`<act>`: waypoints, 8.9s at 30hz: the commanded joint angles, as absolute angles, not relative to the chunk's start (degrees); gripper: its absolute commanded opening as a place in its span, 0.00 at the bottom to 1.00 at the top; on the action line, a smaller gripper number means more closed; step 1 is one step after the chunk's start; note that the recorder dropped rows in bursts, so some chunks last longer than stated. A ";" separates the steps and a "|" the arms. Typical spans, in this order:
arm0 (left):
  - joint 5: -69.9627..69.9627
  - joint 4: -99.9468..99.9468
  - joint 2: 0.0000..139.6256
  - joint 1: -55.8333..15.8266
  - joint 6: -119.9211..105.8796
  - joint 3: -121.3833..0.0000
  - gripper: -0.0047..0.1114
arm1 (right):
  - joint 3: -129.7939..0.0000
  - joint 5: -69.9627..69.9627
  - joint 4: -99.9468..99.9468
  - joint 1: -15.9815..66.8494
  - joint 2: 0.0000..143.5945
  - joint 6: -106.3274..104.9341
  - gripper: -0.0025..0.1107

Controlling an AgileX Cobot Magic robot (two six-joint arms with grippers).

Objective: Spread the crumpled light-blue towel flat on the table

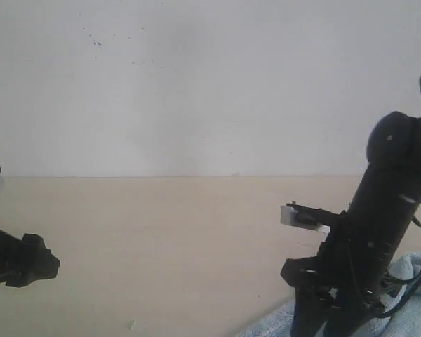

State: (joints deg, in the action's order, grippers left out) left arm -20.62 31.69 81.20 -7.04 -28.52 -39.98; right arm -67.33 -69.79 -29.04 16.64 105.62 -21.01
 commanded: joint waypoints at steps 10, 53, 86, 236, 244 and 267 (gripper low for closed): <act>-22.43 34.05 81.31 -6.89 -28.03 -40.35 0.65 | -64.53 -53.16 -38.39 21.16 111.58 -43.85 0.50; -55.55 83.10 106.22 -21.24 -122.18 -45.74 0.65 | -64.65 -69.96 -59.06 27.32 108.44 -59.02 0.02; -58.67 80.78 107.68 -21.24 -114.35 -45.74 0.07 | -64.65 -69.96 -59.18 27.33 108.44 -59.15 0.27; -27.96 15.19 78.16 -32.17 -54.95 -35.21 0.60 | -62.07 -65.73 23.91 4.25 90.74 -1.99 0.33; -15.20 7.89 72.49 -38.02 -65.55 -20.89 0.60 | -45.26 -51.70 14.05 4.54 83.07 -1.64 0.33; 3.42 2.16 82.07 -38.02 -61.04 -17.71 0.08 | -45.26 -54.95 23.12 4.54 84.73 -2.50 0.56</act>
State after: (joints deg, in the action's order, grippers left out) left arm 2.99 1.26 81.91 -37.64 -62.93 -16.89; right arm -45.58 -58.99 22.68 4.58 84.79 -2.24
